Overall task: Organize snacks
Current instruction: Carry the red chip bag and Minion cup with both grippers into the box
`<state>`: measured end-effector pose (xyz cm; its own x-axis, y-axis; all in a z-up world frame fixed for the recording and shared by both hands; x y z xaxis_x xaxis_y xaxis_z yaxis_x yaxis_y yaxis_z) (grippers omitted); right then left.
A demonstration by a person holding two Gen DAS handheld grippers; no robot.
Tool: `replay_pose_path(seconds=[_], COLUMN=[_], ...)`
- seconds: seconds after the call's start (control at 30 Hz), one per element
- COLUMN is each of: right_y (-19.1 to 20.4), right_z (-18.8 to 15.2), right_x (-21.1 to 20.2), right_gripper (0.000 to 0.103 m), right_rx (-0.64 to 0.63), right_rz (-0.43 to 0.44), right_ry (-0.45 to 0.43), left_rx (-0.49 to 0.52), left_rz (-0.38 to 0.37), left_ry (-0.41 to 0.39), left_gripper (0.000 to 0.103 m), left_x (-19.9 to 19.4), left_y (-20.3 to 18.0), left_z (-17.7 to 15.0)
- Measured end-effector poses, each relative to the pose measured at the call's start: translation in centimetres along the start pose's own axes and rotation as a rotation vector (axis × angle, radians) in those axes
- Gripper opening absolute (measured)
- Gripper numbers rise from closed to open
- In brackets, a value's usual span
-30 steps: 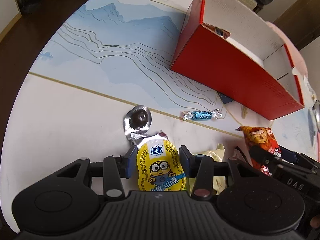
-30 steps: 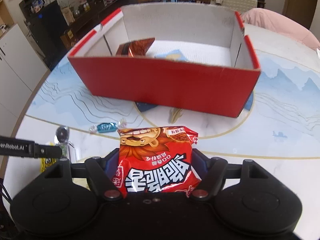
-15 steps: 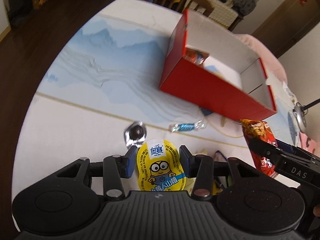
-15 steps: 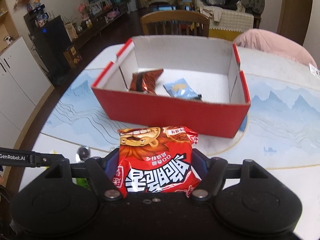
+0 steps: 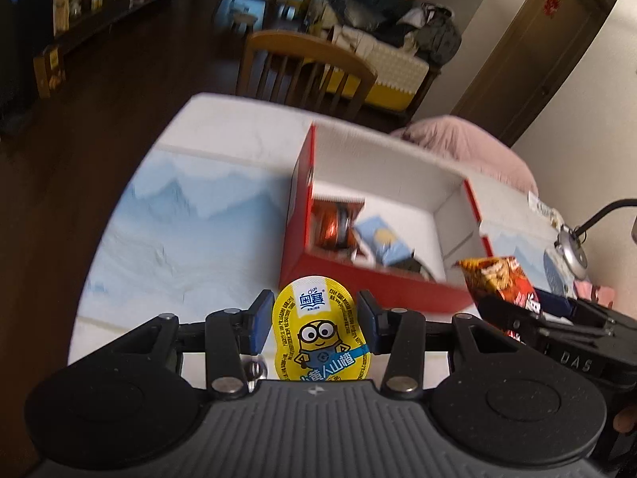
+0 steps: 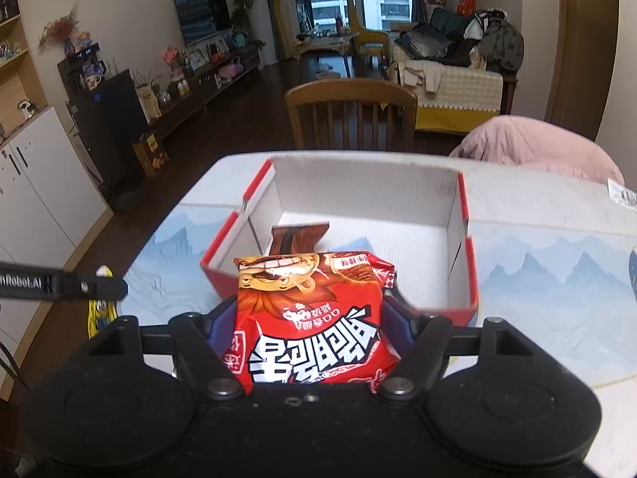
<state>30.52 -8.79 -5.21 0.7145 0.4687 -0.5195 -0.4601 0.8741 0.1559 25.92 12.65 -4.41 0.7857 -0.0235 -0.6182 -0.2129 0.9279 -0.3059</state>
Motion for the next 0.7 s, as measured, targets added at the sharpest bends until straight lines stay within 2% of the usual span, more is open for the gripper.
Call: replay_pose_path(seconds=[0.3,0.7], right_y=[-2.1,-5.6], right_z=[3.5,4.1], right_x=[2.0,5.1], right_gripper=[0.073,0.073], right_rx=[-0.015,-0.017], right_rz=[-0.022,0.005], right_ry=[-0.042,0.001], left_rx=[0.063,0.112], left_rz=[0.006,0.026], left_ry=[-0.061,-0.017], left_gripper=[0.044,0.044], left_x=[1.8,7.8], left_y=[-2.7,-7.8], left_z=[4.9,6.4])
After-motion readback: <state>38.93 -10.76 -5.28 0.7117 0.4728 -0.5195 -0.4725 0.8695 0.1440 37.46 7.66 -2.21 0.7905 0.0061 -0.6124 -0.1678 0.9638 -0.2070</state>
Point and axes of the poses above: each gripper's, at about its wrist camera, not at the fingertips, and x roughly the way its jaws point, y to its left, z to its top, the point moved 8 cm from there along x, roughly the way its jaws point, and after that the axes turned 14 degrees about -y, right-handed, at the moved point
